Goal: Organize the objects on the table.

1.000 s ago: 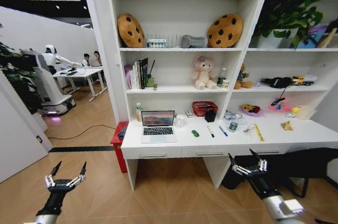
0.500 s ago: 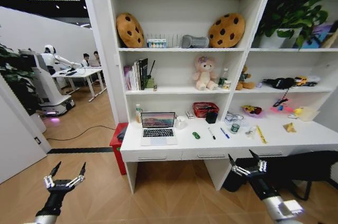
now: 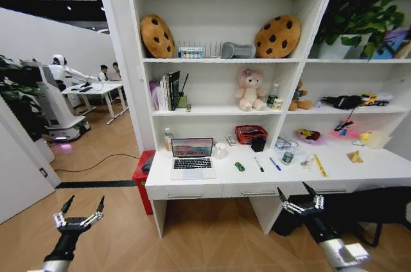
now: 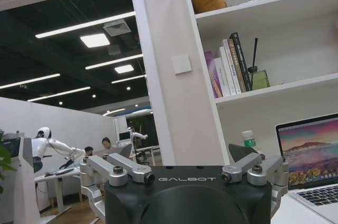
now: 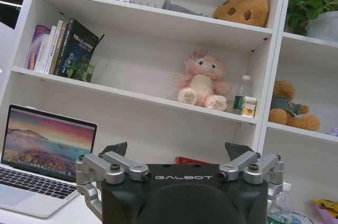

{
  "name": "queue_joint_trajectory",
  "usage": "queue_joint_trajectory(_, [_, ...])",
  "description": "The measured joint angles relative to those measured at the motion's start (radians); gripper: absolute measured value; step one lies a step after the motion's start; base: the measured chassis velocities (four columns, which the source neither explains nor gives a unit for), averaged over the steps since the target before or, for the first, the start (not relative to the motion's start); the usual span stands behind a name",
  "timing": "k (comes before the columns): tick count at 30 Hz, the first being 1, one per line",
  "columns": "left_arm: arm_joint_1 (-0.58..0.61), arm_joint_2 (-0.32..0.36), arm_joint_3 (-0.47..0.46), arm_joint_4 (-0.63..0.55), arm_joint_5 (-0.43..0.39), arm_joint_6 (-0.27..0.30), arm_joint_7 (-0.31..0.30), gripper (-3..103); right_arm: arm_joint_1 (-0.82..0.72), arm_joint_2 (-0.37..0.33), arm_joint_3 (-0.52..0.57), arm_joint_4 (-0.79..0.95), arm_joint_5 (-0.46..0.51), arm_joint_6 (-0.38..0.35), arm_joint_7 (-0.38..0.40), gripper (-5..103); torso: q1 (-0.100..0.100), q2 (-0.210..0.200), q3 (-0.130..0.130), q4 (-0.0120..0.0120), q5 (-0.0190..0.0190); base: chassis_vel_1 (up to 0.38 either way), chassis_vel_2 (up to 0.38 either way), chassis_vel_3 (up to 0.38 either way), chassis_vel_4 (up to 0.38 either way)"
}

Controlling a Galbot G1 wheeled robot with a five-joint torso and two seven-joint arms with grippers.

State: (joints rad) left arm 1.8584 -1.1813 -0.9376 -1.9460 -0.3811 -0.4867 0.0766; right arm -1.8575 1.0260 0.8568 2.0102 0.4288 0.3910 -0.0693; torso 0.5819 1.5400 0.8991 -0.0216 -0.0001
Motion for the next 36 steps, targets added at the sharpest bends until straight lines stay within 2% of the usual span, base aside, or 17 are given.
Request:
queue_joint_trajectory(16, [-0.007, 0.001, 0.002, -0.002, 0.038, 0.005, -0.025, 100, -0.001, 0.004, 0.001, 0.003, 0.007, -0.002, -0.009, 100, 0.000, 0.000, 0.000, -0.0001, 0.0001, -0.056, 0.052, 0.056, -0.049])
queue_joint_trajectory(36, [-0.009, 0.008, 0.006, -0.017, 0.036, 0.013, -0.024, 100, 0.004, -0.003, 0.004, 0.000, 0.021, -0.012, -0.009, 100, 0.000, 0.000, 0.000, 0.0001, 0.0000, -0.061, 0.068, 0.069, -0.068])
